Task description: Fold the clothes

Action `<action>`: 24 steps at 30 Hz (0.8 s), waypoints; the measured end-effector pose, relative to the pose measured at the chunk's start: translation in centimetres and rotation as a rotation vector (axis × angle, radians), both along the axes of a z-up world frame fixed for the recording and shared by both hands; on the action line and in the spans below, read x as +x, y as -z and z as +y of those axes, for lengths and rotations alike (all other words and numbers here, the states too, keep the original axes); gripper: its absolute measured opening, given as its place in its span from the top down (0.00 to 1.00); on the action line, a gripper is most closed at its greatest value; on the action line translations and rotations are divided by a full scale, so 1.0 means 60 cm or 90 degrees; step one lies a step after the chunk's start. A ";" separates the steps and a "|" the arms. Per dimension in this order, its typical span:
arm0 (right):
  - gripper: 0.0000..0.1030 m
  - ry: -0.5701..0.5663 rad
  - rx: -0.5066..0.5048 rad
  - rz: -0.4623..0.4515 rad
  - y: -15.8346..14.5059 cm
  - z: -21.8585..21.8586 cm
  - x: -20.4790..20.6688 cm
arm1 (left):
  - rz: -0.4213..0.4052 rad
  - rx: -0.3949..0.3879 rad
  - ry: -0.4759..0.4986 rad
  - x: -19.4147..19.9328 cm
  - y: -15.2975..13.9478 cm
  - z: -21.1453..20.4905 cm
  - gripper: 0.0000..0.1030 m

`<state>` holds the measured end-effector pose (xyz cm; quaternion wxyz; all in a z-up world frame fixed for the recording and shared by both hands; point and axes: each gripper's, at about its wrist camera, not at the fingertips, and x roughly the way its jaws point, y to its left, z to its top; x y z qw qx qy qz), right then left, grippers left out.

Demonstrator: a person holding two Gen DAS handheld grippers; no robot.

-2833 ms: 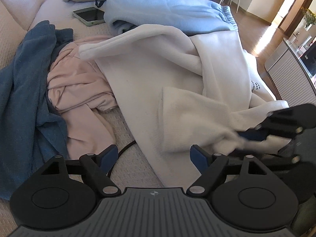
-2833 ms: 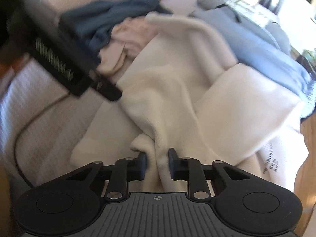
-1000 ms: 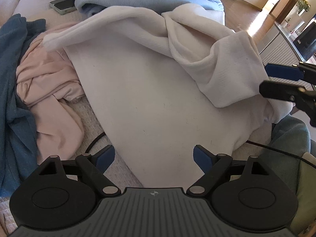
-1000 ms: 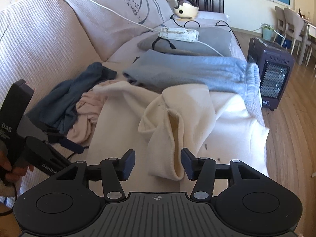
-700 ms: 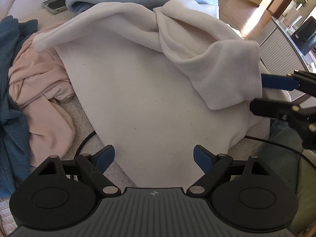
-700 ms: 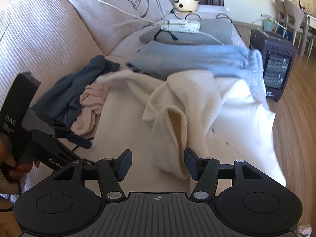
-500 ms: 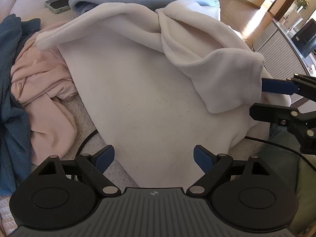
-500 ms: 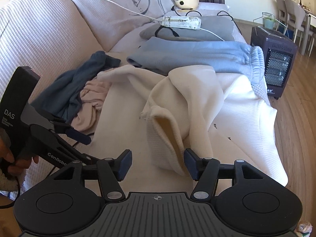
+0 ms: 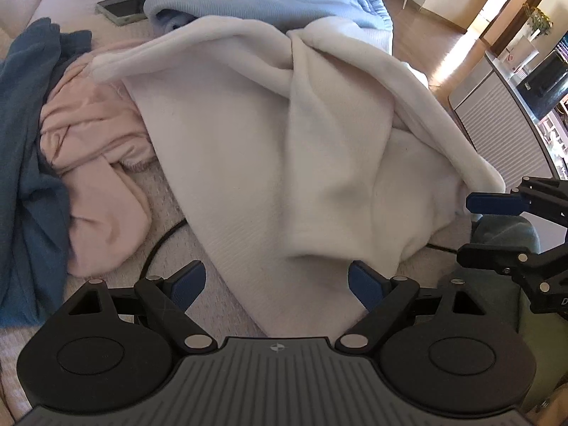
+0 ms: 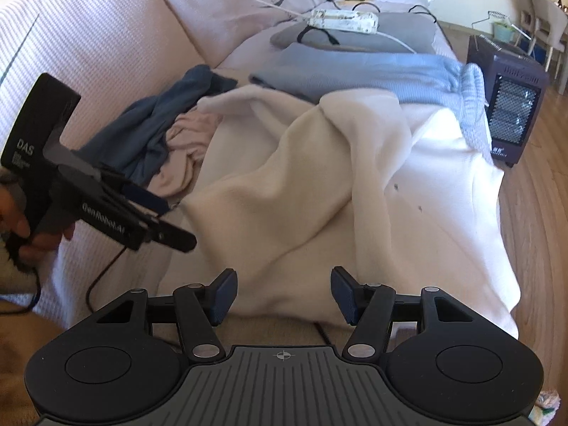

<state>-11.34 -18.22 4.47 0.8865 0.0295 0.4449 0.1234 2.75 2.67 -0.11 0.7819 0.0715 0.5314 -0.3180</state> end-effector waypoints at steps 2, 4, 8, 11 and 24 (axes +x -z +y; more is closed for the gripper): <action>0.42 -0.005 -0.004 0.008 0.003 0.002 -0.003 | 0.002 -0.001 0.003 -0.008 0.002 0.001 0.15; 0.42 -0.014 -0.011 0.012 0.004 0.006 -0.006 | 0.003 0.001 0.005 -0.015 0.004 0.003 0.15; 0.42 -0.039 -0.018 0.016 0.005 0.015 -0.006 | 0.016 0.013 0.004 -0.025 0.012 0.013 0.15; 0.42 -0.063 -0.038 0.024 0.009 0.030 -0.005 | 0.046 0.010 0.015 -0.030 0.025 0.016 0.15; 0.43 -0.368 -0.225 0.024 0.058 0.156 0.009 | 0.072 -0.011 0.066 -0.051 0.071 0.000 0.60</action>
